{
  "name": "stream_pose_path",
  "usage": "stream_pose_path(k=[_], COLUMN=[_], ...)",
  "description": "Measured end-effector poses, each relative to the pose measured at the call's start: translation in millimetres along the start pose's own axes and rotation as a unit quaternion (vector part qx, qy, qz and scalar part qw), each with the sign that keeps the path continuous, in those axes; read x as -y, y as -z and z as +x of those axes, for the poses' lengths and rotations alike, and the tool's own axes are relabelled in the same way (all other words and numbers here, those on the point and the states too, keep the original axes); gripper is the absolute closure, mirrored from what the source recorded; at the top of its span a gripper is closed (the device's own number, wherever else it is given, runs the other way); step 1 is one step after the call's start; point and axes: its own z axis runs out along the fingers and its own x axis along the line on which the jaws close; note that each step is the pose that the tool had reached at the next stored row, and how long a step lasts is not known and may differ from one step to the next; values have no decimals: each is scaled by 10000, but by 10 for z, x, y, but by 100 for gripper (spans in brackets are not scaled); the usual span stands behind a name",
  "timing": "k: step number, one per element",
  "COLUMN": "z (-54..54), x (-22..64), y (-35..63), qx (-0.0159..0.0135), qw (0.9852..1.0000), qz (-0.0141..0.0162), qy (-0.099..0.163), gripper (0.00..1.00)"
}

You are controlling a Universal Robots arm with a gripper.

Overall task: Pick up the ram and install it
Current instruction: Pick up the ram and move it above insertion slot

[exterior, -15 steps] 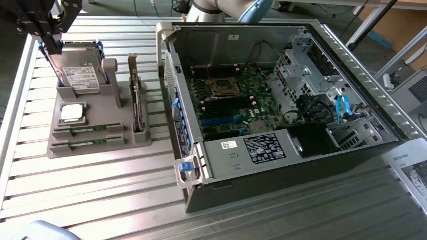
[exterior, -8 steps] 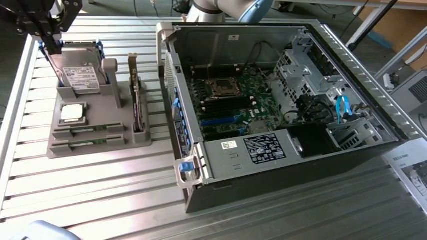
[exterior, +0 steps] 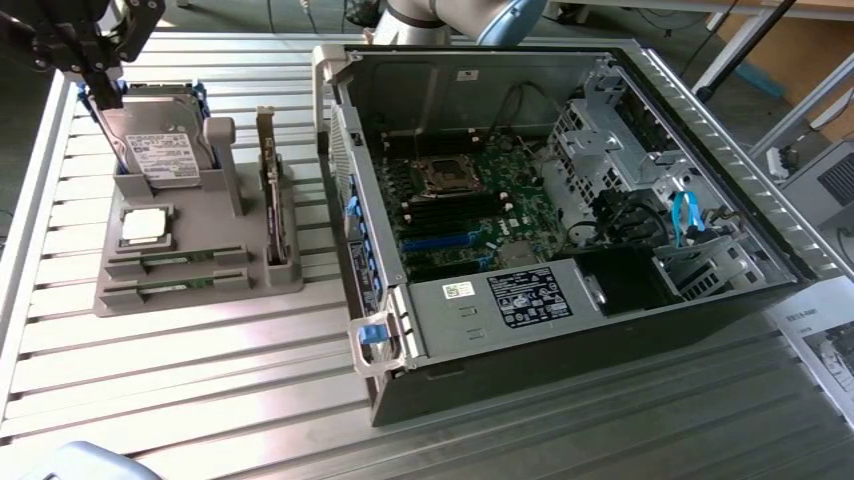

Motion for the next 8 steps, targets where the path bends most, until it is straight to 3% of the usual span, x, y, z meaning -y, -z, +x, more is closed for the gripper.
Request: stream_pose_path(k=[8], z=[0], x=[0], y=[0], qx=[-22], qw=[9988], qz=[-12], qy=[493], gripper=[90])
